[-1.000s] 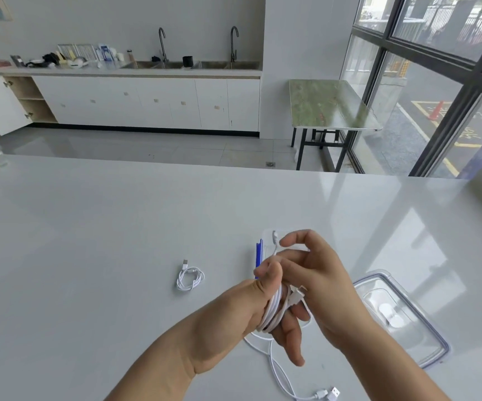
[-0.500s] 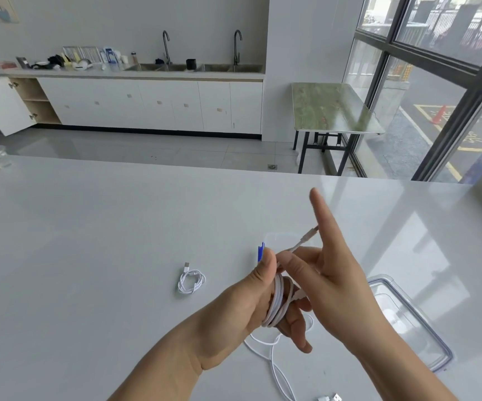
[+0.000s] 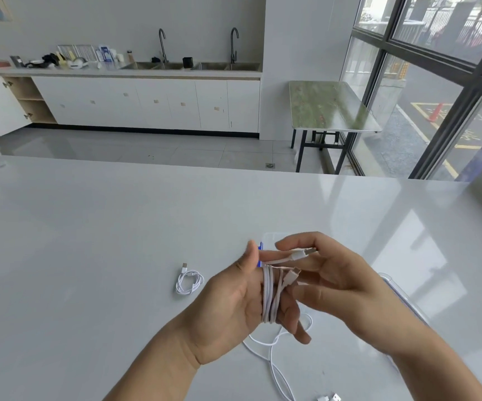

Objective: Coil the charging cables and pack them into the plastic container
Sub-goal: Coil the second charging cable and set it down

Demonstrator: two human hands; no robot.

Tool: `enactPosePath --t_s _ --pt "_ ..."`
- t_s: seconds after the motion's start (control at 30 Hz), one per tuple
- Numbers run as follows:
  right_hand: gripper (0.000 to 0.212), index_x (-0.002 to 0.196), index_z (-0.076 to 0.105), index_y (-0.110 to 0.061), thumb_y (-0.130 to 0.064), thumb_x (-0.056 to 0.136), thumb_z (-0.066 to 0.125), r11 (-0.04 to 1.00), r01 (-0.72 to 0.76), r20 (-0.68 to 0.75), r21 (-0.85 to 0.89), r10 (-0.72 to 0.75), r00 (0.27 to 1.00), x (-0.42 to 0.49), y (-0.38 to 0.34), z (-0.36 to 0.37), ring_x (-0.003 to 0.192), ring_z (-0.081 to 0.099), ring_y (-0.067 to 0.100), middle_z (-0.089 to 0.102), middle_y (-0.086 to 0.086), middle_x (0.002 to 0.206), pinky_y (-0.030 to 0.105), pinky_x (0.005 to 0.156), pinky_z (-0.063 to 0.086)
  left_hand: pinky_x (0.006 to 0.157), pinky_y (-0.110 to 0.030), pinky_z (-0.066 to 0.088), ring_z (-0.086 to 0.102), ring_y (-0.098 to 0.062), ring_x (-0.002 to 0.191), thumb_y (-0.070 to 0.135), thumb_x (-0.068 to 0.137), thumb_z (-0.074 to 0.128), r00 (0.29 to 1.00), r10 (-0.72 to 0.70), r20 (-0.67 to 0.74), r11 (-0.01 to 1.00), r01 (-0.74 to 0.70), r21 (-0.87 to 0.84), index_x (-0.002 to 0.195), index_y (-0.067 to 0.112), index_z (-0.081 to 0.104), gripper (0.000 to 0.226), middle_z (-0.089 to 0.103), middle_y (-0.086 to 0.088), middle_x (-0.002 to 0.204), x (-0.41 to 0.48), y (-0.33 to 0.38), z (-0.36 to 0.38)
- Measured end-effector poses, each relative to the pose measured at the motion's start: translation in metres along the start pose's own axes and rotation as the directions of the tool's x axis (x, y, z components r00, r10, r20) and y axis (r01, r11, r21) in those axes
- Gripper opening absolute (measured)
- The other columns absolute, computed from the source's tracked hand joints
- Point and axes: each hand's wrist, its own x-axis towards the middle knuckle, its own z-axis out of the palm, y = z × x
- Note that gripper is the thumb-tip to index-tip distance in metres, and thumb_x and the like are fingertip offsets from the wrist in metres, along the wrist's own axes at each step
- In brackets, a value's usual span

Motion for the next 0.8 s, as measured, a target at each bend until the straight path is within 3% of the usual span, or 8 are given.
enactPosePath --t_s 0.07,0.13,0.2,0.3,0.37,0.5,0.67,0.8 --pt "0.032 0.126 0.059 -0.011 0.005 0.101 0.048 0.99 0.001 0.07 -0.143 0.009 0.998 0.0 0.001 -0.004 0.069 0.069 0.041 0.075 0.02 0.089 0.034 0.081 0.052 0.081 -0.04 0.053 0.058 -0.04 0.083 0.033 0.091 0.057 0.999 -0.023 -0.035 0.997 0.025 0.071 0.104 0.002 0.065 0.035 0.061 -0.017 0.079 -0.002 0.001 -0.001" --pt "0.03 0.12 0.068 -0.022 -0.006 0.103 0.05 0.925 0.008 0.016 -0.381 -0.002 1.0 0.003 0.004 -0.006 0.092 0.074 0.016 0.08 -0.007 0.091 0.024 0.089 0.049 0.078 -0.034 0.053 0.063 -0.04 0.077 0.011 0.087 0.057 0.993 -0.06 -0.099 0.987 0.073 0.141 0.089 0.004 0.064 0.01 0.062 -0.016 0.071 -0.004 -0.001 -0.002" --pt "0.027 0.117 0.072 -0.027 -0.012 0.101 0.055 0.87 0.035 0.02 -0.491 -0.029 0.999 0.004 0.007 -0.004 0.108 0.069 0.004 0.077 -0.022 0.101 0.021 0.092 0.05 0.075 -0.031 0.053 0.065 -0.036 0.073 0.003 0.09 0.052 0.987 -0.06 -0.15 0.985 0.083 0.153 0.088 0.002 0.064 0.012 0.062 -0.014 0.067 -0.004 -0.003 -0.003" --pt "0.029 0.113 0.074 -0.035 -0.014 0.095 0.064 0.855 0.096 0.045 -0.51 -0.085 0.995 0.005 0.015 -0.002 0.124 0.06 0.002 0.067 -0.021 0.129 0.024 0.099 0.049 0.077 -0.033 0.055 0.065 -0.036 0.074 -0.002 0.092 0.051 0.985 -0.036 -0.166 0.987 0.061 0.149 0.089 -0.001 0.062 0.012 0.062 -0.014 0.068 -0.003 -0.004 -0.004" --pt "0.032 0.113 0.073 -0.039 -0.015 0.093 0.065 0.845 0.131 0.07 -0.519 -0.111 0.991 0.004 0.019 -0.003 0.131 0.054 0.0 0.063 -0.022 0.134 0.025 0.1 0.048 0.077 -0.034 0.055 0.066 -0.037 0.074 -0.003 0.088 0.053 0.984 -0.04 -0.174 0.982 0.07 0.173 0.089 -0.002 0.062 0.01 0.062 -0.015 0.068 -0.003 -0.003 -0.004" --pt "0.018 0.11 0.074 -0.034 -0.035 0.096 0.063 0.855 0.173 0.137 -0.49 -0.121 0.983 0.006 0.018 -0.005 0.135 0.052 0.006 0.069 -0.013 0.127 0.03 0.102 0.049 0.083 -0.036 0.052 0.067 -0.037 0.072 -0.001 0.084 0.056 0.985 -0.083 -0.153 0.951 0.124 0.282 0.085 -0.002 0.062 0.006 0.064 -0.015 0.066 -0.005 0.003 -0.003" --pt "0.02 0.106 0.077 -0.021 -0.031 0.096 0.064 0.887 0.23 0.137 -0.4 -0.19 0.972 0.006 0.019 -0.008 0.114 0.067 0.02 0.069 -0.004 0.122 0.028 0.093 0.052 0.088 -0.045 0.041 0.066 -0.038 0.077 -0.008 0.088 0.049 0.986 -0.132 -0.102 0.911 0.161 0.379 0.085 -0.002 0.06 0.013 0.066 -0.016 0.072 -0.007 0.006 -0.002" --pt "0.029 0.099 0.078 -0.013 -0.038 0.086 0.072 0.982 0.185 -0.144 0.047 -0.176 0.974 0.007 0.018 -0.002 0.119 0.066 0.027 0.074 0.008 0.12 0.038 0.096 0.054 0.08 -0.046 0.037 0.067 -0.034 0.069 -0.004 0.08 0.046 0.988 -0.141 -0.057 0.934 0.152 0.323 0.083 0.003 0.057 0.014 0.065 -0.015 0.066 -0.006 0.006 0.0"
